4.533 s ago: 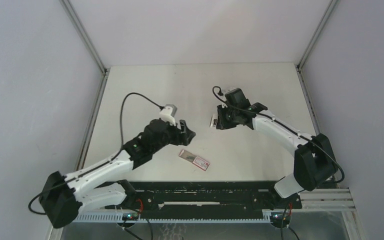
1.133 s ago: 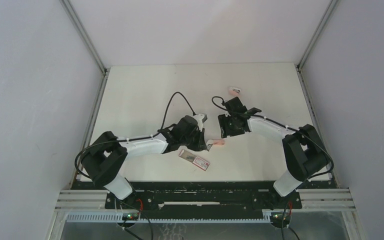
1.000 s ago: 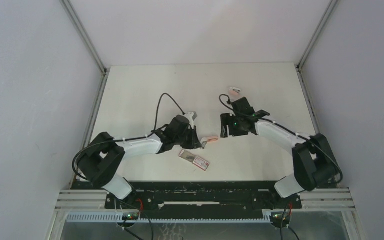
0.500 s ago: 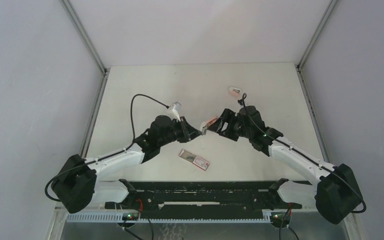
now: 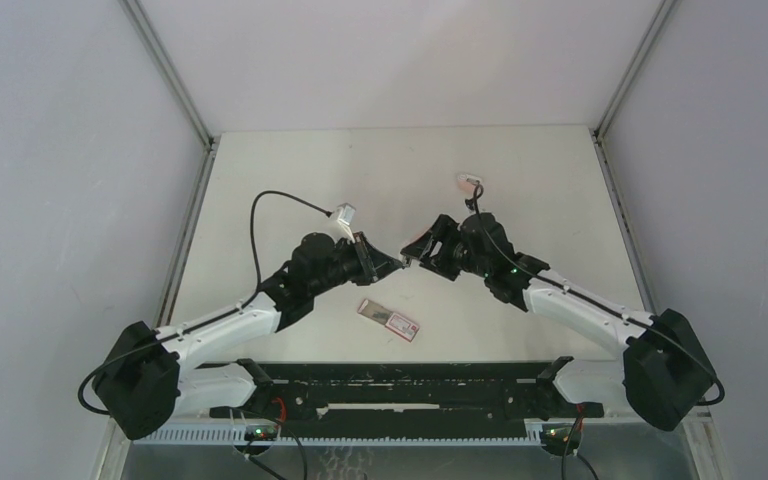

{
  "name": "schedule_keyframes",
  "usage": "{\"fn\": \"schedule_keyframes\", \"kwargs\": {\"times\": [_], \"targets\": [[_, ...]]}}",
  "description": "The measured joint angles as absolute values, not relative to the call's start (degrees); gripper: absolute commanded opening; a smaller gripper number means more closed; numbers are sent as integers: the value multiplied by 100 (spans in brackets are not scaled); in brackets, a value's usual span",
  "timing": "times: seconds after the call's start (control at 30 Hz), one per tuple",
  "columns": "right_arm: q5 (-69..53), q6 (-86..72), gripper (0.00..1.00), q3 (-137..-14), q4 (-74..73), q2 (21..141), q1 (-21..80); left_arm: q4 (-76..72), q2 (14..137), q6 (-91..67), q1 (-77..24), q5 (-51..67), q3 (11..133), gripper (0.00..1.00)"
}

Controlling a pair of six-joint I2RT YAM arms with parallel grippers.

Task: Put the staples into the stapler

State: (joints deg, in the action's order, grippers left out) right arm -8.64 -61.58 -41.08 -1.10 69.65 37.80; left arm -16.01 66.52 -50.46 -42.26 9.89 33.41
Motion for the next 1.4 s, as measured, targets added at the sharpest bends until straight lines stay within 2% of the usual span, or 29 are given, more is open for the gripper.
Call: {"fn": "schedule_keyframes", "kwargs": {"times": [0.27, 0.5, 0.53, 0.57, 0.67, 0.7, 0.77, 0.93, 1.03, 1.23, 1.4], "targets": [[-740, -6169, 48, -4484, -108, 7303, 3839, -1601, 6652, -5046, -4263, 985, 3341, 0], [-631, -6160, 21, -4591, -104, 7474, 3861, -1579, 6652, -5043, -4274, 954, 3341, 0], [-602, -6169, 18, -4593, -104, 7483, 3874, -1568, 6652, -5043, -4274, 952, 3341, 5], [-585, -6160, 16, -4593, -106, 7483, 3879, -1559, 6652, -5041, -4274, 945, 3341, 13], [-541, -6060, 10, -4593, -97, 7481, 3907, -1496, 6624, -5009, -4276, 926, 3341, 51], [-502, -5955, 8, -4600, -115, 7474, 3920, -1428, 6584, -4971, -4281, 913, 3341, 60], [-427, -5708, 8, -4637, -189, 7465, 3938, -1227, 6420, -4856, -4287, 816, 3341, 72], [-228, -4746, 8, -5006, -635, 7439, 3938, -263, 5592, -4359, -4165, 521, 3463, 86], [-121, -4034, 8, -5551, -1039, 7627, 3948, 534, 5098, -3953, -3789, 519, 3782, 90], [45, -2729, 8, -5964, -1120, 8438, 4012, 2169, 4576, -3044, -2292, 893, 4912, 91], [58, -1988, 9, -5964, -1109, 9277, 4064, 2860, 4246, -2510, -1232, 1098, 5133, 92]]}}
